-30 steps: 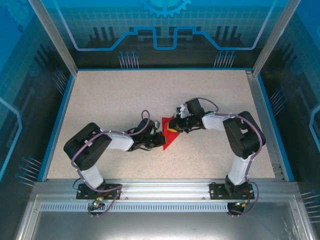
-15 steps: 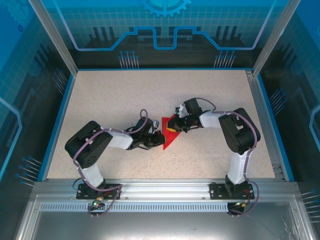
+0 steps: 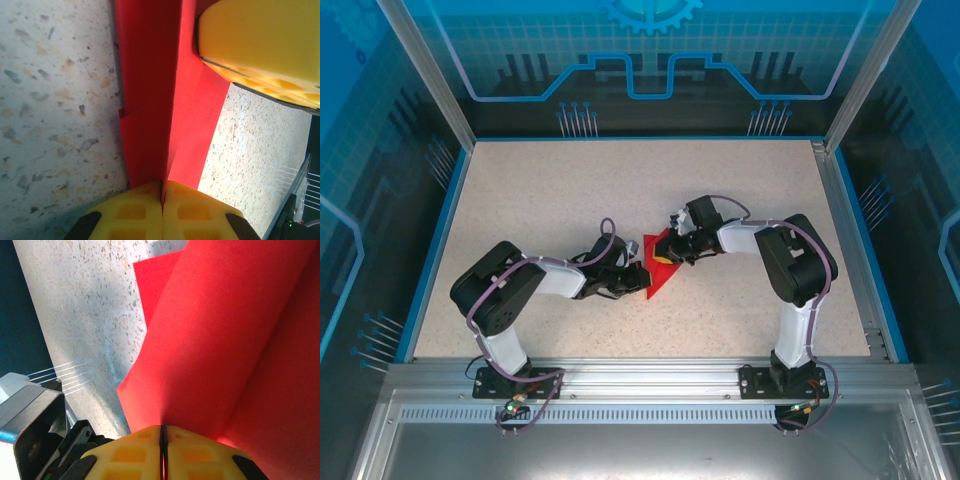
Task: Fold a paper plane with a square sheet of paper (pick it up from the middle)
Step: Fourth fold the wing at the center of the table.
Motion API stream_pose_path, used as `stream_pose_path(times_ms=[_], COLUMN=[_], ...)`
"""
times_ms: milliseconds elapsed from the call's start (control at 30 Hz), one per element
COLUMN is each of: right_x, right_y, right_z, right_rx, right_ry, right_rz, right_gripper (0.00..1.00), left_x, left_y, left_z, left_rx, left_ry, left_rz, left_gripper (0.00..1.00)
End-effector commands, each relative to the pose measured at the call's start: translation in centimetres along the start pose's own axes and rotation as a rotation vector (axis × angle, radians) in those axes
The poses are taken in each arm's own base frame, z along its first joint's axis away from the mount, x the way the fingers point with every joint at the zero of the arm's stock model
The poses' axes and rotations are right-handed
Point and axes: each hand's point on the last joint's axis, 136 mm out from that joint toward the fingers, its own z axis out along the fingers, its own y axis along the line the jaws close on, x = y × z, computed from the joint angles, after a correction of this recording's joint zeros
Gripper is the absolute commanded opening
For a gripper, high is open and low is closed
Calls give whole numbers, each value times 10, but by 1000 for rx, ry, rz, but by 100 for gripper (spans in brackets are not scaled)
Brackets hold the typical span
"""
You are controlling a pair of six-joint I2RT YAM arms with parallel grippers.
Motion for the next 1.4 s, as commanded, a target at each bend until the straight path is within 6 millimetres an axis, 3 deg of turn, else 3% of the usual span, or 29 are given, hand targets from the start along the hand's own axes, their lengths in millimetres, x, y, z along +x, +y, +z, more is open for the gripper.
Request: stream_pose_path(times_ms=[0, 467, 667, 867, 1367], right_x=[2, 1, -3, 7, -10], right_y=[-10, -19, 13, 35, 5], right_z=[5, 6, -9, -12, 12], right_rx=[42, 78, -20, -110, -3], right_ry=[18, 22, -6, 4, 6], right_rz=[7, 13, -46, -67, -25], right_gripper=[10, 10, 12, 13, 13], left_x=[28, 36, 39, 41, 45], left_y=[45, 54, 57, 60, 63], left_z=[5, 9, 12, 13, 13], left_rx=[-156, -166, -170, -174, -183], left_ry=[92, 146, 161, 169, 188], left_rz=[-51, -96, -107, -119, -122], left_gripper=[3, 0, 0, 0, 0])
